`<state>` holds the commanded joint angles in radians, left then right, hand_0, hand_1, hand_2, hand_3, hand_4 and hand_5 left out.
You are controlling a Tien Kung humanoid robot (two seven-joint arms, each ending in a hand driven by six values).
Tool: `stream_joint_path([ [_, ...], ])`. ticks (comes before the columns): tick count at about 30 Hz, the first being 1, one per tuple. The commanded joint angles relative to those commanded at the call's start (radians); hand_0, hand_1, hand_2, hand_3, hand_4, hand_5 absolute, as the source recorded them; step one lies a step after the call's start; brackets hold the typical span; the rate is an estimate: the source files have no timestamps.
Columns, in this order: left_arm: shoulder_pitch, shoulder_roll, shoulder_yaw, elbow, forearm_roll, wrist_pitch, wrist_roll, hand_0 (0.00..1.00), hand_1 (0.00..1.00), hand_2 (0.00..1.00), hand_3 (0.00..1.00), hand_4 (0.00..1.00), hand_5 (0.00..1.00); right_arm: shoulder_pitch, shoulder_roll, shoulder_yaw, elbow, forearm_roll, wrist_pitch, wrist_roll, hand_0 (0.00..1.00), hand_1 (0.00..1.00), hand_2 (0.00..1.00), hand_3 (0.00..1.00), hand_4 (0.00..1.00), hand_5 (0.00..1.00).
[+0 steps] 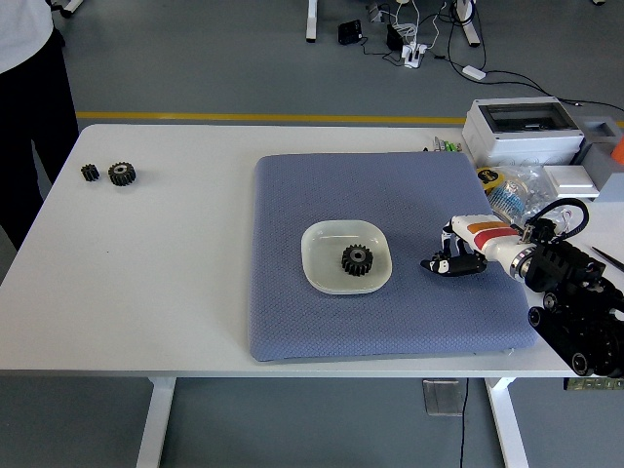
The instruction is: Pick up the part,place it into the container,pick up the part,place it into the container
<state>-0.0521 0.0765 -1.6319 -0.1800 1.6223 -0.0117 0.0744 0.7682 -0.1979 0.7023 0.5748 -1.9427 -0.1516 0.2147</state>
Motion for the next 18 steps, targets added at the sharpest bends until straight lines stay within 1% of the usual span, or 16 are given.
stream_joint_path([
  [7,0.001,0.0,-0.004,0.0,0.003,0.0,0.001,0.717,0.677,0.686,0.569,0.608,0.57,0.005,-0.009,0.018,0.03,0.003,0.001,0.002,0.002,0.002,0.129,0.25,0.82,0.519],
  [8,0.001,0.0,-0.005,0.0,0.003,0.0,0.001,0.717,0.679,0.686,0.569,0.607,0.569,0.006,-0.01,0.019,0.034,0.003,0.002,0.002,0.002,0.002,0.132,0.247,0.808,0.496],
  [13,-0.001,0.0,-0.006,0.0,0.003,0.0,0.0,0.717,0.679,0.686,0.569,0.607,0.569,0.011,-0.013,0.022,0.059,0.002,0.002,0.0,0.002,0.002,0.132,0.247,0.808,0.496],
  [16,-0.001,0.0,-0.006,0.0,0.003,0.0,0.0,0.716,0.679,0.686,0.569,0.607,0.569,0.012,-0.014,0.022,0.089,-0.002,0.002,-0.002,0.002,0.002,0.135,0.246,0.803,0.491],
  [18,0.0,0.0,-0.006,0.0,0.003,0.0,0.0,0.716,0.679,0.686,0.569,0.607,0.569,0.015,-0.013,0.02,0.121,-0.003,0.0,-0.004,0.002,0.002,0.135,0.246,0.803,0.491],
])
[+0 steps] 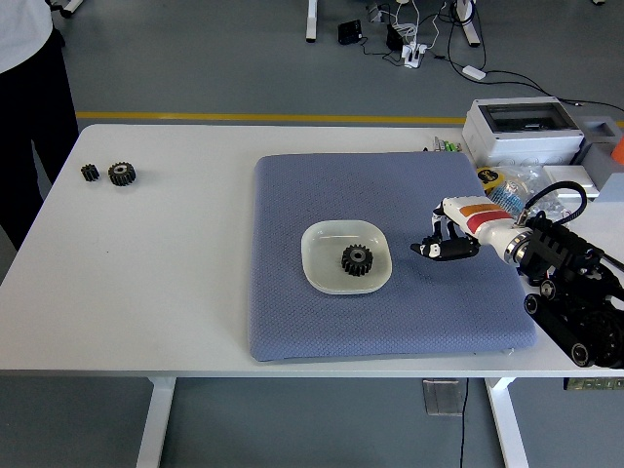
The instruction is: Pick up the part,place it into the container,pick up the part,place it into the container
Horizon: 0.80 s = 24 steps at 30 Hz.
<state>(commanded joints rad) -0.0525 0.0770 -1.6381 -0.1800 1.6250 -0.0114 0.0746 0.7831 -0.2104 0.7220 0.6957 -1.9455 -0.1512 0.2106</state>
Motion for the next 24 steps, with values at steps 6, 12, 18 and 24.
stream_joint_path([
  [6,0.002,0.003,-0.004,0.0,0.004,0.0,0.002,0.717,0.677,0.684,0.569,0.607,0.57,0.024,0.026,-0.028,0.101,0.015,-0.011,-0.011,0.002,0.002,0.136,0.243,0.799,0.489],
  [12,0.0,0.003,0.002,0.0,-0.001,0.0,0.0,0.717,0.678,0.686,0.569,0.607,0.57,0.059,0.085,-0.094,0.134,0.063,-0.045,-0.01,0.002,0.002,0.136,0.241,0.8,0.487],
  [18,0.001,0.003,-0.001,0.0,0.001,0.0,0.003,0.717,0.678,0.686,0.569,0.607,0.569,0.092,0.155,-0.2,0.05,0.155,-0.161,0.029,0.002,0.007,0.137,0.242,0.798,0.486],
  [24,-0.004,0.006,-0.002,0.0,0.0,0.001,0.002,0.717,0.678,0.686,0.569,0.606,0.569,0.115,0.206,-0.225,-0.06,0.206,-0.254,0.039,0.002,0.048,0.161,0.27,0.798,0.487],
])
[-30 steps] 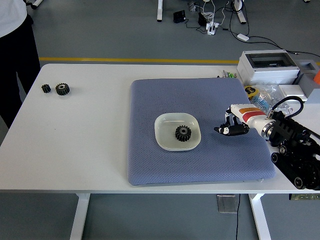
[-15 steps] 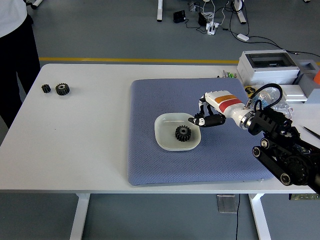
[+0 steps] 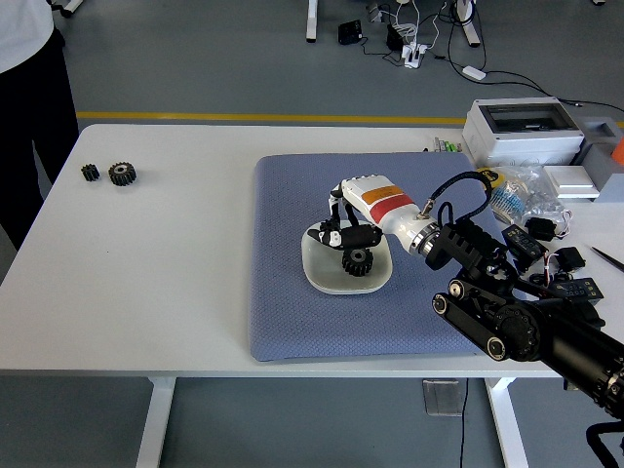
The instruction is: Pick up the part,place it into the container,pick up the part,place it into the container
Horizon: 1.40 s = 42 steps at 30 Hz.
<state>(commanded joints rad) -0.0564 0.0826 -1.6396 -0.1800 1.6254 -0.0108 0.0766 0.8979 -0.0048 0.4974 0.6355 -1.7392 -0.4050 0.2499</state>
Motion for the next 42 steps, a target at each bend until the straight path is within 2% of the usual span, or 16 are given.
stream_joint_path([
  [5,0.003,-0.001,-0.001,0.0,0.001,0.0,0.003,0.717,0.678,0.685,0.569,0.607,0.569,0.005,0.005,-0.005,-0.025,0.003,-0.023,-0.023,0.002,0.058,0.174,0.272,0.796,0.488],
  [19,0.005,-0.001,0.01,0.0,-0.004,-0.001,0.0,0.717,0.678,0.685,0.569,0.608,0.57,-0.01,0.005,-0.034,-0.06,-0.012,-0.005,-0.043,0.002,0.094,0.215,0.286,0.811,0.474],
  [20,0.005,-0.001,0.012,0.0,-0.005,-0.001,-0.001,0.717,0.678,0.686,0.569,0.608,0.57,-0.01,0.005,-0.034,-0.064,-0.016,-0.003,-0.045,0.002,0.13,0.259,0.296,0.835,0.45],
  [25,0.007,0.0,0.011,0.0,-0.001,-0.001,0.001,0.717,0.678,0.686,0.569,0.608,0.57,-0.014,0.005,-0.029,-0.074,-0.04,0.019,-0.058,0.002,0.13,0.259,0.296,0.835,0.45],
  [26,0.008,0.0,0.011,0.0,-0.001,-0.001,0.001,0.717,0.678,0.685,0.569,0.608,0.57,-0.015,0.004,-0.029,-0.076,-0.044,0.021,-0.059,0.002,0.165,0.295,0.35,0.833,0.454],
  [32,0.009,0.0,0.012,0.0,0.0,-0.002,0.002,0.717,0.678,0.685,0.569,0.608,0.57,-0.021,0.001,-0.03,-0.085,-0.061,0.047,-0.07,0.002,0.165,0.295,0.35,0.833,0.454],
  [33,0.009,0.0,0.012,0.0,0.0,-0.002,0.001,0.717,0.678,0.684,0.569,0.608,0.57,-0.021,0.001,-0.029,-0.085,-0.062,0.049,-0.071,0.002,0.21,0.376,0.406,0.852,0.439],
  [38,0.008,0.0,0.015,0.0,-0.001,-0.002,0.0,0.717,0.678,0.684,0.569,0.608,0.57,-0.024,0.0,-0.026,-0.084,-0.076,0.069,-0.075,0.002,0.21,0.376,0.406,0.852,0.439],
  [39,0.008,-0.001,0.015,0.0,-0.002,-0.002,0.0,0.717,0.678,0.685,0.57,0.608,0.57,-0.024,-0.001,-0.027,-0.085,-0.077,0.071,-0.076,0.002,0.228,0.41,0.445,0.861,0.451],
  [42,0.008,-0.001,0.013,0.0,0.001,-0.002,0.001,0.717,0.678,0.685,0.57,0.608,0.57,-0.025,-0.005,-0.023,-0.084,-0.079,0.07,-0.075,0.002,0.228,0.41,0.445,0.861,0.451],
])
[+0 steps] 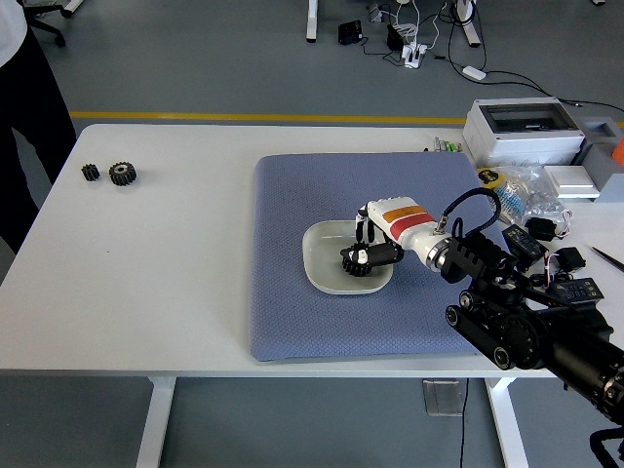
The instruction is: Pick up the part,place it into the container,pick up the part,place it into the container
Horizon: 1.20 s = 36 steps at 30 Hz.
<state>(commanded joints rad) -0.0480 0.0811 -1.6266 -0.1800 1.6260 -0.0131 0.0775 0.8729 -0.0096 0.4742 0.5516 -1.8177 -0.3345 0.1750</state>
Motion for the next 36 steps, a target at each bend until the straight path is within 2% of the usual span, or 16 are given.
stream_joint_path([
  [6,0.001,0.0,-0.008,0.0,0.007,0.0,0.002,0.717,0.678,0.685,0.57,0.608,0.57,0.003,-0.01,0.024,0.025,-0.007,-0.011,0.008,0.007,0.232,0.422,0.464,0.858,0.455],
  [14,-0.001,-0.001,-0.017,0.0,0.014,0.001,0.001,0.717,0.678,0.685,0.569,0.608,0.57,0.01,-0.029,0.048,0.082,-0.025,0.014,-0.009,0.006,0.232,0.426,0.471,0.865,0.459],
  [20,-0.001,-0.002,-0.02,0.0,0.015,0.001,0.001,0.717,0.678,0.686,0.569,0.608,0.57,0.0,-0.066,0.116,0.171,-0.025,0.019,-0.031,0.007,0.229,0.439,0.484,0.888,0.468],
  [21,0.0,-0.002,-0.021,0.0,0.016,0.001,0.001,0.717,0.679,0.685,0.57,0.608,0.57,-0.001,-0.073,0.131,0.189,-0.022,0.016,-0.036,0.002,0.211,0.419,0.482,0.931,0.49],
  [26,0.001,-0.001,-0.034,0.0,0.026,0.001,0.004,0.717,0.679,0.685,0.57,0.608,0.57,-0.029,-0.108,0.258,0.276,0.001,-0.004,-0.046,0.002,0.211,0.419,0.482,0.931,0.49],
  [27,0.001,-0.001,-0.036,0.0,0.027,0.001,0.004,0.717,0.678,0.683,0.569,0.607,0.569,-0.038,-0.114,0.287,0.287,0.012,-0.007,-0.044,0.01,0.214,0.42,0.49,0.981,0.53],
  [32,0.002,-0.001,-0.04,0.0,0.028,0.002,0.005,0.717,0.678,0.683,0.569,0.607,0.569,-0.101,-0.166,0.454,0.351,0.155,-0.018,-0.012,0.01,0.214,0.42,0.49,0.981,0.53],
  [33,0.002,-0.002,-0.042,0.0,0.029,0.001,0.006,0.717,0.678,0.685,0.569,0.607,0.569,-0.113,-0.178,0.48,0.362,0.189,-0.015,0.0,0.249,0.447,0.586,0.508,0.998,0.581],
  [36,0.003,-0.002,-0.047,0.0,0.034,0.002,0.007,0.717,0.678,0.685,0.569,0.607,0.569,-0.153,-0.208,0.564,0.389,0.312,0.002,0.031,0.249,0.447,0.586,0.508,0.998,0.581],
])
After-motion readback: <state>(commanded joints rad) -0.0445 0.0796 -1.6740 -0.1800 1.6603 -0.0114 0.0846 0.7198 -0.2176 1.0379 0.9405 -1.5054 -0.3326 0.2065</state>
